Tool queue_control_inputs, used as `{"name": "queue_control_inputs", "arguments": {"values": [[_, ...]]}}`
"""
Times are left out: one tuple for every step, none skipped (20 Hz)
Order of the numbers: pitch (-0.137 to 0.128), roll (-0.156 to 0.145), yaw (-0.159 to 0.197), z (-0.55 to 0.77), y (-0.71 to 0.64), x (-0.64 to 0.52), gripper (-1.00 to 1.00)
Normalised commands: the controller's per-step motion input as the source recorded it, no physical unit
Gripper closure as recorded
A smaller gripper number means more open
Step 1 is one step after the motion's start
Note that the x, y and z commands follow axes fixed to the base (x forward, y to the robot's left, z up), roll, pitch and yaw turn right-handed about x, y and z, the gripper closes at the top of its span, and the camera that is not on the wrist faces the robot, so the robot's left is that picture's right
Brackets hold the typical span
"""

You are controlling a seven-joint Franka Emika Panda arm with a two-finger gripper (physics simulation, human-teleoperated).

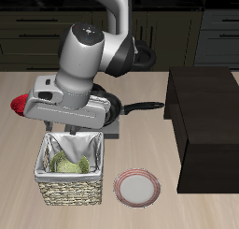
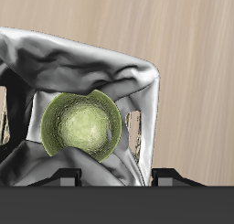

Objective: Place the green bowl in the basket

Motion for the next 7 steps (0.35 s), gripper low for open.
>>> {"name": "queue_control_inputs", "arguments": {"values": [[0.0,0.0,0.0,0.01,-0.09,0.05,-1.0],[-0.046,0.153,0.081,0.04,0.47,-0.25,-1.0],[-0.006,-0.004,-0.017,0.02,0.09,-0.12,-1.0],[-0.033,0.109,0.036,0.12,0.31,-0.21,-1.0],[0.0,0.0,0.0,0.0,-0.05,0.03,-1.0],[-0.007,-0.019,-0.056,0.19,0.15,-0.25,-1.0],[-0.072,0.159,0.011,0.25,0.37,-0.27,-1.0]]}}
